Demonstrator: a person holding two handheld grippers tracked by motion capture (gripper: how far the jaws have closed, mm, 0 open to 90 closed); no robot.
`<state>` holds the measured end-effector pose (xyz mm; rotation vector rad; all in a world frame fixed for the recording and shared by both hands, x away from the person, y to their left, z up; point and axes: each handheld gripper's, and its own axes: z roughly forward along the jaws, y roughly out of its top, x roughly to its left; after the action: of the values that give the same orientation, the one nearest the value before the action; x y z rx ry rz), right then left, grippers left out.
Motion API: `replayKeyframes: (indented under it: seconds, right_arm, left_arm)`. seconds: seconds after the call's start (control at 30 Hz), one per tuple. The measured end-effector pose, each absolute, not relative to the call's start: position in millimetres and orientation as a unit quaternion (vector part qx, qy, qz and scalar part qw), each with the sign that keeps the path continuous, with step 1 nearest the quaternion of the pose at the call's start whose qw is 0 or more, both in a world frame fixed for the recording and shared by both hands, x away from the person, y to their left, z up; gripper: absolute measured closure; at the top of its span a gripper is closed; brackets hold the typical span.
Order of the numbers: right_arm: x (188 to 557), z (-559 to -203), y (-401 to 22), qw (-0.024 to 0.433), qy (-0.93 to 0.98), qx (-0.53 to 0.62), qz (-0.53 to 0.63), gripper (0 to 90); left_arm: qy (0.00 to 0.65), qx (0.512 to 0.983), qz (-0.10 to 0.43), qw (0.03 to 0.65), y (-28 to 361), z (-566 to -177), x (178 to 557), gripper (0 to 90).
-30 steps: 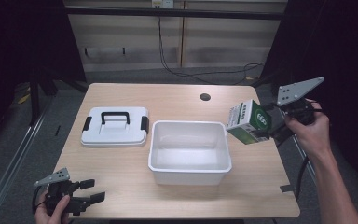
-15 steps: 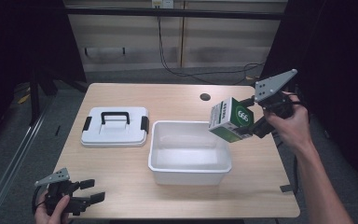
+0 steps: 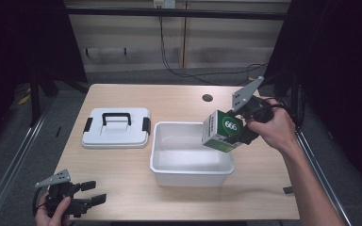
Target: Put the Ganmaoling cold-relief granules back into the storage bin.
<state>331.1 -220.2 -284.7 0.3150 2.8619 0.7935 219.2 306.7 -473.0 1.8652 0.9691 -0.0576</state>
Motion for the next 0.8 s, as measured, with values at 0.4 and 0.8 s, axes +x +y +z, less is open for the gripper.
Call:
replayKeyframes:
  seconds: [0.4,0.8]
  right_arm:
    - [342.1,-303.1,-191.4,0.042,0.976,0.087,0.197,16.1]
    - [354.0,-324.5,-174.9,0.011,0.987,0.069,0.148,15.9]
  left_arm:
    - [0.4,0.769,-0.026,0.497,306.5,-473.3,219.3,16.1]
    - [0.401,0.769,-0.026,0.497,306.5,-473.5,219.2,16.1]
